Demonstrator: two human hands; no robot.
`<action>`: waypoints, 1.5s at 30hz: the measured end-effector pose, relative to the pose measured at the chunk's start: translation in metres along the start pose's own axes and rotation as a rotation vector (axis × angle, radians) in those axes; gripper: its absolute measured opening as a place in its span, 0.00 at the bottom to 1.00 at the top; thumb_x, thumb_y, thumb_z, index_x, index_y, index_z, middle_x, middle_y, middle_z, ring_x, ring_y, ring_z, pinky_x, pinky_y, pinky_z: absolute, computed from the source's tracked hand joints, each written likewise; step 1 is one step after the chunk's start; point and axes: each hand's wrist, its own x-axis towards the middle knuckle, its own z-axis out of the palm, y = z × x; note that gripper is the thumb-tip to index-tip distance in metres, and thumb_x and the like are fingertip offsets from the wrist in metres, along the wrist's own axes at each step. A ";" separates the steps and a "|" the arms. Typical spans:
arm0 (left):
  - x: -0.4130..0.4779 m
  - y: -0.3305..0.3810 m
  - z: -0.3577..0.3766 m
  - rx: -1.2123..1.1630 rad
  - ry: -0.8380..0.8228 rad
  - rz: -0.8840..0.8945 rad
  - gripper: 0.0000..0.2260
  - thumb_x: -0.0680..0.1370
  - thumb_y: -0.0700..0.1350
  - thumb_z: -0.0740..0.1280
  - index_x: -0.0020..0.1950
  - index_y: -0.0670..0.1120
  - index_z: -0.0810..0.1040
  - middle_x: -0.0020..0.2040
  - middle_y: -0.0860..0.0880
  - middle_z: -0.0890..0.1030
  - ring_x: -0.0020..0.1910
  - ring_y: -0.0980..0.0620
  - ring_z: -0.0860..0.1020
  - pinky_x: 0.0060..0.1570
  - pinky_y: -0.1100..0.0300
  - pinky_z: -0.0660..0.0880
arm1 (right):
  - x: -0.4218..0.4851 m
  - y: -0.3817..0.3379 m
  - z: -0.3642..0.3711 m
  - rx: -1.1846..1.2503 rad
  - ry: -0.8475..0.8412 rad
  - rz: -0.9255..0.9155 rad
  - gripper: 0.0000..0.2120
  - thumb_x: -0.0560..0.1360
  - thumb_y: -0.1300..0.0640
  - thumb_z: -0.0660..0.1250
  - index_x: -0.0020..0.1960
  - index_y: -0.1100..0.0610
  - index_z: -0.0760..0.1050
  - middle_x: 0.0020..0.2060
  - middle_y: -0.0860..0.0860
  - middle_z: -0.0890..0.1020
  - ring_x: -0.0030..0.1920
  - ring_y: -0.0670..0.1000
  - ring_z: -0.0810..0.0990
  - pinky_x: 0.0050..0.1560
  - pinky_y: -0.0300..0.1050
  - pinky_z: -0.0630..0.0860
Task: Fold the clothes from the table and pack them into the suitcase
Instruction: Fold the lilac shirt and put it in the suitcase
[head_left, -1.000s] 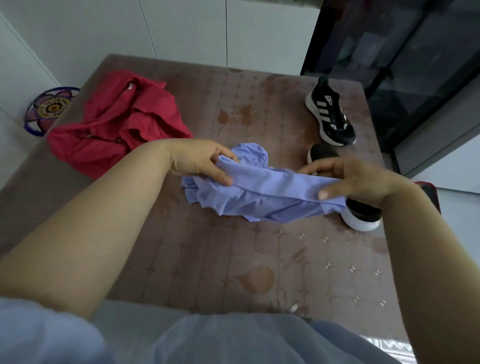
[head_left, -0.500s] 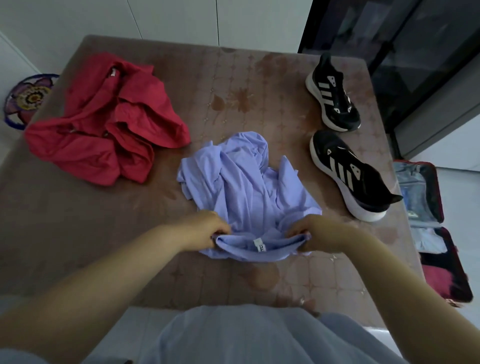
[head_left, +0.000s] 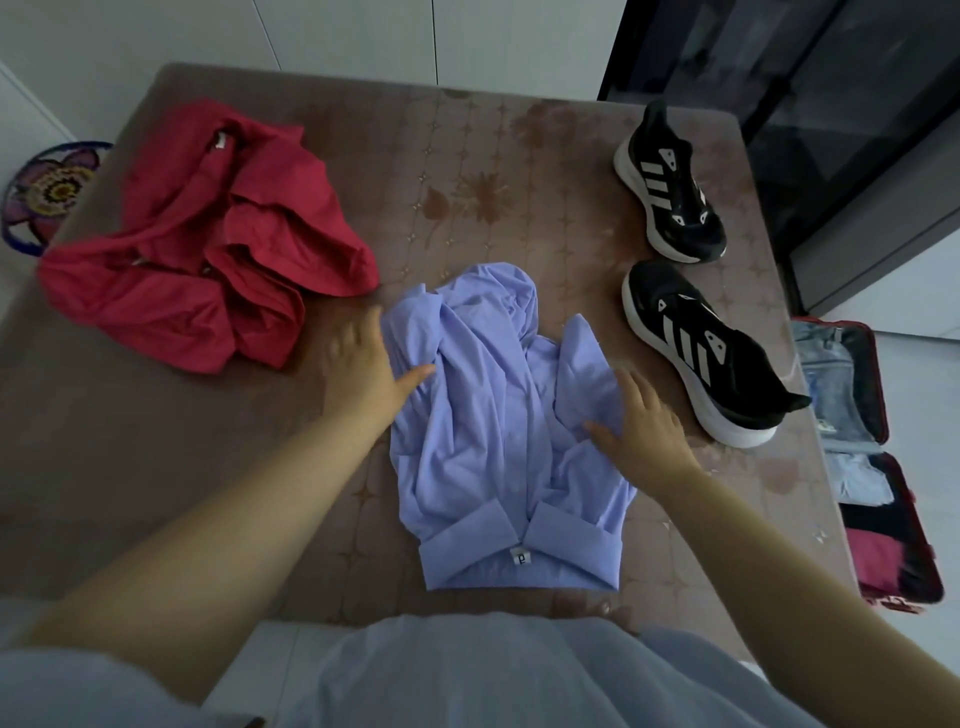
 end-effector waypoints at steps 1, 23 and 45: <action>0.000 0.001 0.006 -0.006 -0.017 -0.123 0.40 0.70 0.59 0.71 0.73 0.39 0.61 0.69 0.38 0.68 0.68 0.38 0.66 0.67 0.47 0.59 | -0.002 0.002 0.004 0.064 0.020 0.034 0.35 0.77 0.50 0.64 0.77 0.56 0.50 0.74 0.56 0.61 0.72 0.59 0.62 0.70 0.52 0.58; -0.080 -0.107 -0.039 -0.011 0.149 -0.436 0.16 0.74 0.44 0.70 0.57 0.37 0.73 0.54 0.36 0.77 0.57 0.35 0.73 0.57 0.45 0.67 | -0.032 0.026 -0.014 -0.221 0.052 -0.023 0.27 0.75 0.53 0.68 0.69 0.60 0.64 0.63 0.61 0.68 0.62 0.64 0.69 0.56 0.54 0.68; -0.080 -0.144 -0.080 -0.025 0.006 -0.543 0.12 0.74 0.48 0.70 0.41 0.40 0.75 0.42 0.38 0.79 0.49 0.36 0.77 0.44 0.53 0.69 | -0.042 0.039 -0.020 -0.251 -0.006 0.119 0.16 0.73 0.58 0.69 0.58 0.62 0.72 0.55 0.61 0.77 0.53 0.62 0.78 0.48 0.51 0.72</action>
